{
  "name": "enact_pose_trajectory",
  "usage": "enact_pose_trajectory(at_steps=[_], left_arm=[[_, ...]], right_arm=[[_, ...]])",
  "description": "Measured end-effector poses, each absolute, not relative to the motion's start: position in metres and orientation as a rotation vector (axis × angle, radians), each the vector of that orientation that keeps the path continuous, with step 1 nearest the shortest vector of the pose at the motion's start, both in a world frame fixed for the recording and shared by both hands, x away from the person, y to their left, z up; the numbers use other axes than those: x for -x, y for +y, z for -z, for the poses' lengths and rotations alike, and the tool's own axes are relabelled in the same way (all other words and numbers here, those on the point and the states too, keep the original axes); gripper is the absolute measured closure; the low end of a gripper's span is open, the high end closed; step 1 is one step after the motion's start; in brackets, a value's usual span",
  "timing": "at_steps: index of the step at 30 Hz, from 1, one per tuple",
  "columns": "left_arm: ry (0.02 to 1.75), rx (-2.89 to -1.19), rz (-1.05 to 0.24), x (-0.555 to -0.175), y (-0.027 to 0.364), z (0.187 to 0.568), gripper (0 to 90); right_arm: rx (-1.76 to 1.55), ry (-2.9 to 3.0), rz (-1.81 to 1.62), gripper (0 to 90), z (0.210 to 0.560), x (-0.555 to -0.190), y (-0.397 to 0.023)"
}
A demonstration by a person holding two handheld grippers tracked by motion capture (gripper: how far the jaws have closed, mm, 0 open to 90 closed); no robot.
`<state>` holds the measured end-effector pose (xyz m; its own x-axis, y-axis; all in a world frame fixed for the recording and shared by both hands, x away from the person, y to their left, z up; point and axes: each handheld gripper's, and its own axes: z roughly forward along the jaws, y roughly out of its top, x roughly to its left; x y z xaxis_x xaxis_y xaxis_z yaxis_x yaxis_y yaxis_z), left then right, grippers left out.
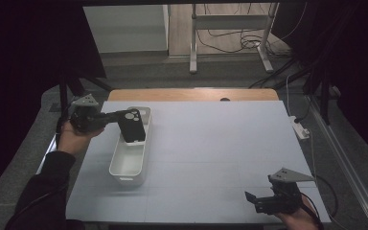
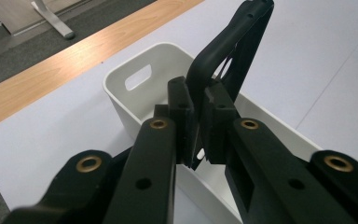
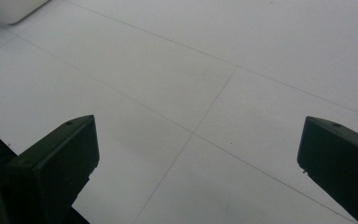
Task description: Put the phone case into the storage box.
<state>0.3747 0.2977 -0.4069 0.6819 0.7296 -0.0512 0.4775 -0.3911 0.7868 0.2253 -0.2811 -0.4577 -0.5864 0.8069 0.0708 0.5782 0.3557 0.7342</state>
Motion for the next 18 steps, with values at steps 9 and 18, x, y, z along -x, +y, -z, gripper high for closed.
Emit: enact_pose_trajectory(at_steps=[9, 18], left_arm=[[0.922, -2.075, -0.402, -0.392, 0.294, 0.409, 83.1], [0.930, -2.059, -0.408, -0.405, 0.295, 0.413, 83.1]], right_arm=[[-1.232, 2.319, -1.073, 0.0, 0.457, -0.224, -0.282], [-1.235, 2.325, -1.072, 0.0, 0.458, -0.225, -0.283]])
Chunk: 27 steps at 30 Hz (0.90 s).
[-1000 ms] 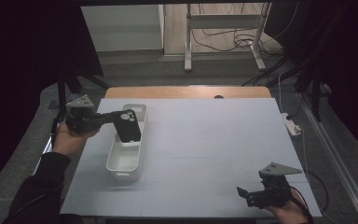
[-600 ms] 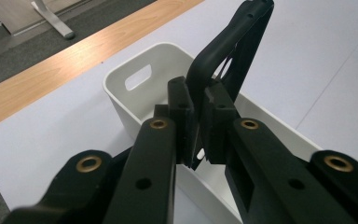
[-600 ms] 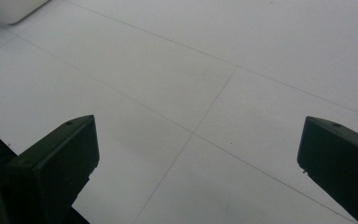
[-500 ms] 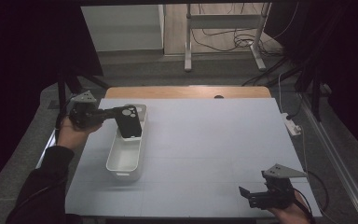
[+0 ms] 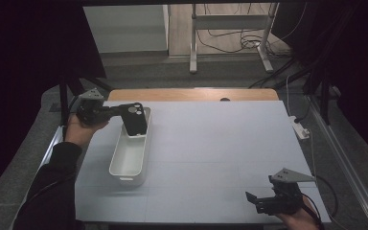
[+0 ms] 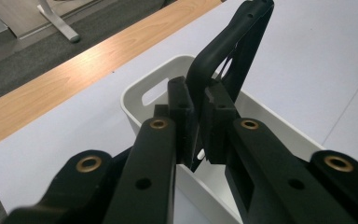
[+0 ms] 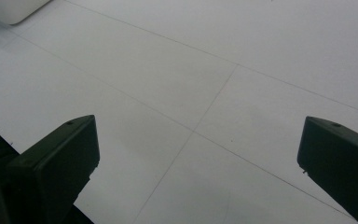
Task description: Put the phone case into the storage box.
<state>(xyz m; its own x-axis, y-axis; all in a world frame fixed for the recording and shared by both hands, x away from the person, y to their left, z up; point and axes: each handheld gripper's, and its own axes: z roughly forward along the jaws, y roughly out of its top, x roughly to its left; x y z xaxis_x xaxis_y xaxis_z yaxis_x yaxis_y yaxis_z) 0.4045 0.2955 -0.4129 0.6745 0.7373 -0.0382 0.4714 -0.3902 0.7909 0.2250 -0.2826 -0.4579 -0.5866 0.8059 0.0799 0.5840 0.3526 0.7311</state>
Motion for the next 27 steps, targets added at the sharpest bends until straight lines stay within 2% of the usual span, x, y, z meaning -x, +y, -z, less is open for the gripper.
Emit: enact_pose_trajectory(at_steps=[27], left_arm=[[0.951, -2.069, -0.465, -0.438, 0.287, 0.421, 83.0]], right_arm=[[-1.256, 2.338, -1.079, 0.0, 0.459, -0.227, -0.284]])
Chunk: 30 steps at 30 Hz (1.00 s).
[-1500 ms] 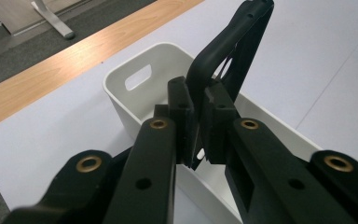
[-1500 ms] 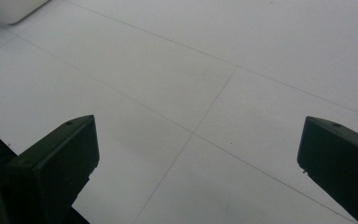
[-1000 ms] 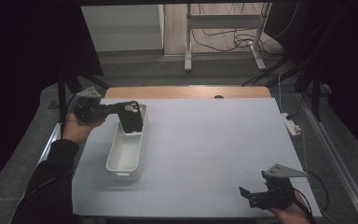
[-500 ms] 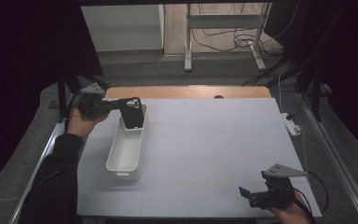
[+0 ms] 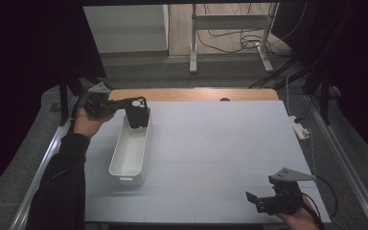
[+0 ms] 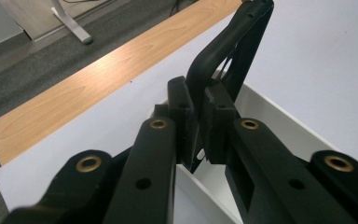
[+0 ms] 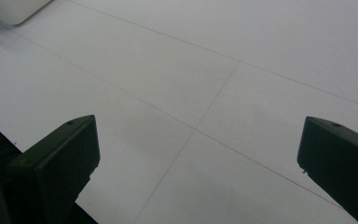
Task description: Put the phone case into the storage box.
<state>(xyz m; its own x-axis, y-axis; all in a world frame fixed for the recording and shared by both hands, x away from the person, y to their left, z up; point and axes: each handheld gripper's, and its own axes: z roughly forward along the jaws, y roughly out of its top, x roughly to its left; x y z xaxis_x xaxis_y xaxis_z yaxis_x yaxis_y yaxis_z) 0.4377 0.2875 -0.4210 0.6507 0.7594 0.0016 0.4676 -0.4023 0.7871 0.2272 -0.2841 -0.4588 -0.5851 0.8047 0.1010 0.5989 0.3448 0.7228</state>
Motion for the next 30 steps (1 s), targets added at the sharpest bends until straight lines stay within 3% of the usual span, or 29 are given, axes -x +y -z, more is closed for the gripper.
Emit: enact_pose_trajectory(at_steps=[30], left_arm=[[0.981, -2.000, -0.525, -0.452, 0.288, 0.437, 81.7]], right_arm=[[-1.267, 2.341, -1.088, 0.0, 0.459, -0.227, -0.285]])
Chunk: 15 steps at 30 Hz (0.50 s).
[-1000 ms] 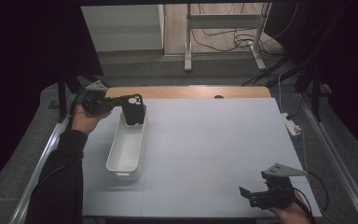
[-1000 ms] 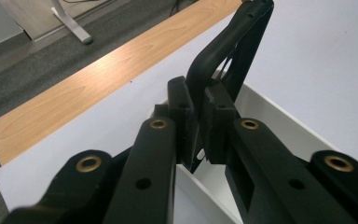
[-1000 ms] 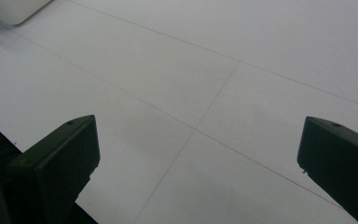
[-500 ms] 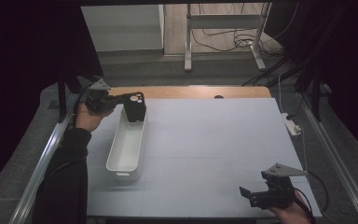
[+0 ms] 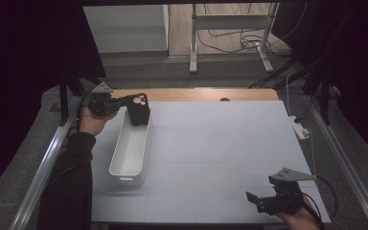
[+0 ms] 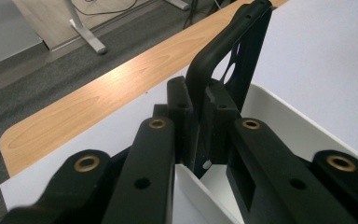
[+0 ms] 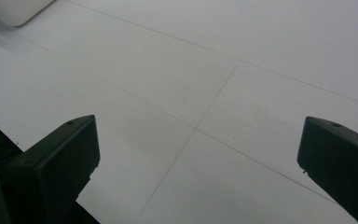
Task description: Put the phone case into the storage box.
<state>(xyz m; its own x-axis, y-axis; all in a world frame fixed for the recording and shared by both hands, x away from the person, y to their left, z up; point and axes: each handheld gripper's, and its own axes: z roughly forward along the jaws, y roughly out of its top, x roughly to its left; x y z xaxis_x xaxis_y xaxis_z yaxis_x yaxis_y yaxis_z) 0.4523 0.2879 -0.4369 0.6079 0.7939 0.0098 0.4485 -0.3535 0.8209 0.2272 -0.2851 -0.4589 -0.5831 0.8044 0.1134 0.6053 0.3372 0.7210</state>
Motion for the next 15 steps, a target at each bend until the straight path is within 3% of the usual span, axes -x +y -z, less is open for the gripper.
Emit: enact_pose_trajectory(at_steps=[15], left_arm=[[1.035, -1.985, -0.574, -0.4571, 0.2853, 0.4388, 77.4]], right_arm=[[-1.269, 2.342, -1.088, 0.0, 0.4590, -0.2274, -0.2853]])
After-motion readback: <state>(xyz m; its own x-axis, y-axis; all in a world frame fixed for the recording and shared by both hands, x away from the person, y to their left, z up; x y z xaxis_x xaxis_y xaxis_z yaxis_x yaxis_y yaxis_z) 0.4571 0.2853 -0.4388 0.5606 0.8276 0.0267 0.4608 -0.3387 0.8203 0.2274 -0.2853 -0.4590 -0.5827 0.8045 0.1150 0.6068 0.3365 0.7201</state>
